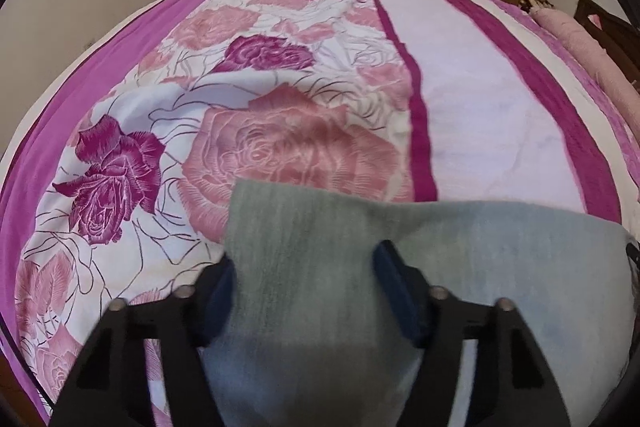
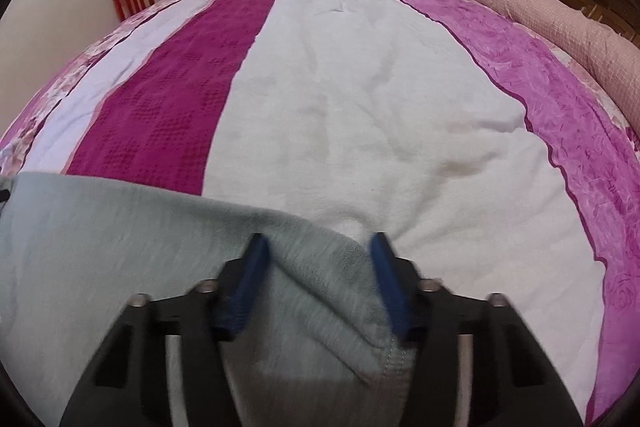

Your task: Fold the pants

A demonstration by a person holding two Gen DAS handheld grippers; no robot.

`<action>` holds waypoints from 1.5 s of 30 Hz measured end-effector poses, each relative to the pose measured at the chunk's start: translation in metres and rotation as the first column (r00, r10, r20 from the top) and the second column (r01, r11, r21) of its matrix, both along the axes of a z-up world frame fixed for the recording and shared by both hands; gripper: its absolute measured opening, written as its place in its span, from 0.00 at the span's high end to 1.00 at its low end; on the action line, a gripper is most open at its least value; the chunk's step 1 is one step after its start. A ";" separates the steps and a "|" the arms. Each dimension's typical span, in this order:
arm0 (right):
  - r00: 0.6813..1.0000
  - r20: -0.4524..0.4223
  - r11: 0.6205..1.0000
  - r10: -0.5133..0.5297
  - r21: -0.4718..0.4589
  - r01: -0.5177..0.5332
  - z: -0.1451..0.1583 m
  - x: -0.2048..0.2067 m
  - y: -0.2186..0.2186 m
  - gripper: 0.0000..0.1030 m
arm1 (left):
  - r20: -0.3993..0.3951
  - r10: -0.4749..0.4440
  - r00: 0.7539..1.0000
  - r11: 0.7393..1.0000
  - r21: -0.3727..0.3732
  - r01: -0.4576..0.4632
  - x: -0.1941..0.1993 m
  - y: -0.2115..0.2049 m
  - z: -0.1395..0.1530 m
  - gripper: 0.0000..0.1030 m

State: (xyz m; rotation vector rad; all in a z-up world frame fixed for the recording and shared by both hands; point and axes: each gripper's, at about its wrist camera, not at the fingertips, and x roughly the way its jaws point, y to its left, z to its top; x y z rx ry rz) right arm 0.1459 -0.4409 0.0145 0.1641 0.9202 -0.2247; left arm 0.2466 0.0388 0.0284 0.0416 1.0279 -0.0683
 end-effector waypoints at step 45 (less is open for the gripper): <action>0.994 0.099 0.991 0.043 0.119 -0.055 0.046 -0.154 0.051 0.92 | 0.137 0.021 0.990 0.985 -0.172 0.003 -0.149 0.031 0.048 0.93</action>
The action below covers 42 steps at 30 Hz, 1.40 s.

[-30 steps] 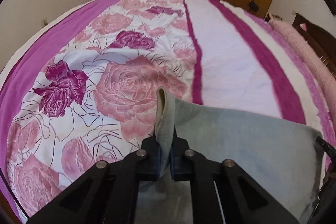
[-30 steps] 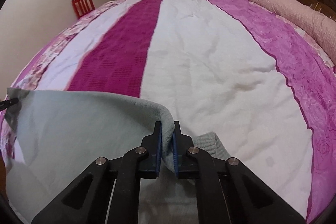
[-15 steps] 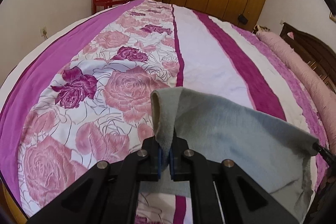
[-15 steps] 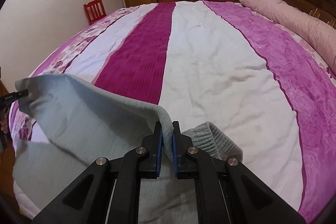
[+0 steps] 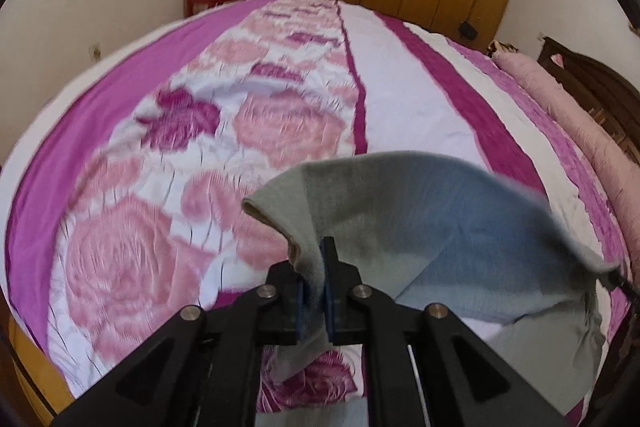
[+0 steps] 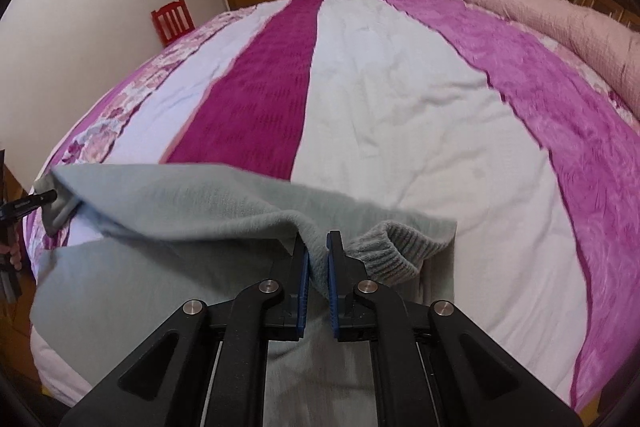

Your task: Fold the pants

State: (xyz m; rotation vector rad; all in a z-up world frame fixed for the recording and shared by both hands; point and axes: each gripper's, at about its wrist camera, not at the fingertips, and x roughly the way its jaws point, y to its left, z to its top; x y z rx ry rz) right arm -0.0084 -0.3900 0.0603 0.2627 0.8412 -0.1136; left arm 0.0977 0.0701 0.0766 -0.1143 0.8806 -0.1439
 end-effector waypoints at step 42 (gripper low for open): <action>0.977 -0.108 0.971 -0.183 0.138 0.197 -0.024 -0.061 -0.003 0.72 | -0.107 -0.025 0.994 0.975 -0.221 0.001 -0.014 -0.061 -0.018 0.63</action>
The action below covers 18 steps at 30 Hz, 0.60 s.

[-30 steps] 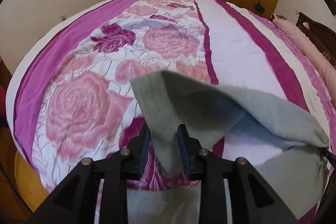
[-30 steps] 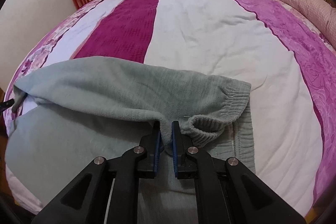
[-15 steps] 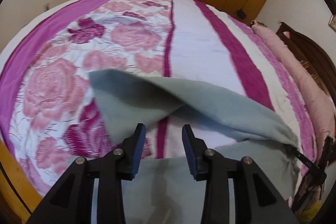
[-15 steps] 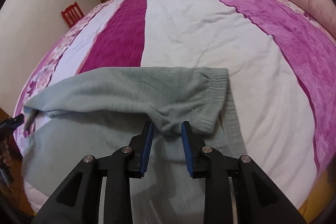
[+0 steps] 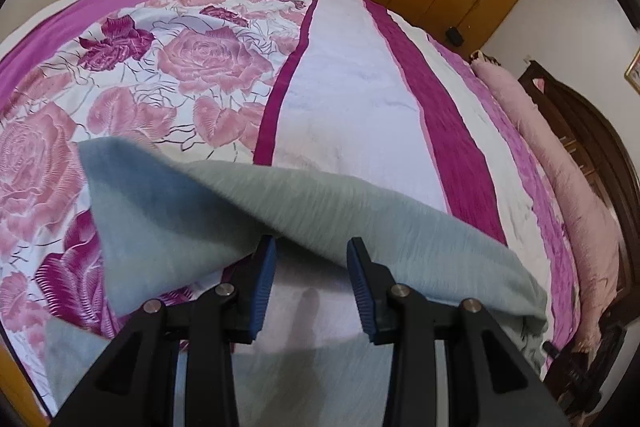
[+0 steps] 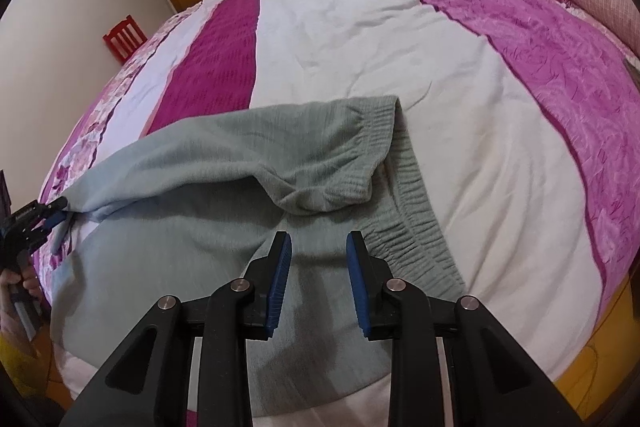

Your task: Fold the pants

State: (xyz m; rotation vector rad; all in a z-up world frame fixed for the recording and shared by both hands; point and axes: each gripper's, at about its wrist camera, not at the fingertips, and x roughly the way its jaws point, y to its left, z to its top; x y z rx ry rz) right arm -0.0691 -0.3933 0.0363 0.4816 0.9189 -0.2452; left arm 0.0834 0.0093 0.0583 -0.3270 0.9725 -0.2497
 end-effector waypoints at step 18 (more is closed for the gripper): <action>0.951 0.020 0.811 -0.309 0.528 0.252 -0.030 0.011 -0.043 0.64 | -0.024 0.000 1.000 1.000 -0.002 0.000 0.020 -0.013 -0.016 0.63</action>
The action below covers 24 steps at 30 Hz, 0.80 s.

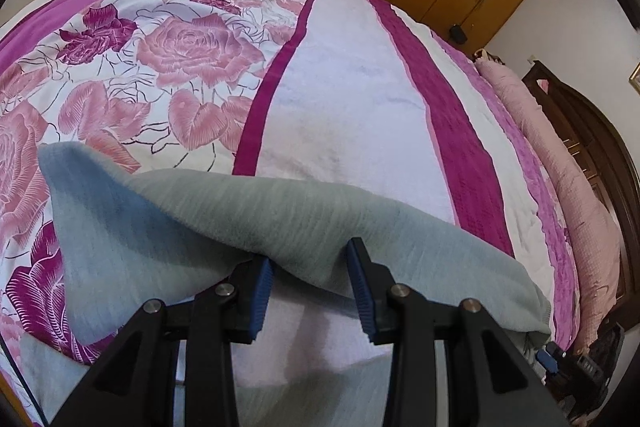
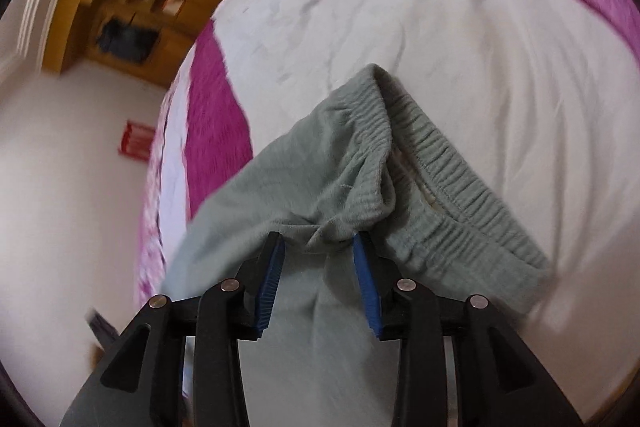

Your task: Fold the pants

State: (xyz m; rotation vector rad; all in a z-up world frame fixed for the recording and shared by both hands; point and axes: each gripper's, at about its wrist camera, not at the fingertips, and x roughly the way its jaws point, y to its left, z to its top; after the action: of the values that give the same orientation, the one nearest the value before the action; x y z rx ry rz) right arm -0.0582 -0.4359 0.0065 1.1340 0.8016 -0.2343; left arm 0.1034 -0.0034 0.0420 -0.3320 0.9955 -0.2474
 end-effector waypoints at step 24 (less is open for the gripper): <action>0.989 -0.046 0.990 -0.140 0.008 0.140 -0.005 0.020 -0.007 0.73 | -0.013 -0.011 1.000 1.000 0.021 0.011 0.006 0.000 -0.011 0.64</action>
State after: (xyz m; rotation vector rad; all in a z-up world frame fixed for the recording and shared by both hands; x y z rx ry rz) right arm -0.0380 -0.4431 0.0013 1.2005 0.7651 -0.3742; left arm 0.1094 -0.0031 0.0310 -0.3091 1.0121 -0.2449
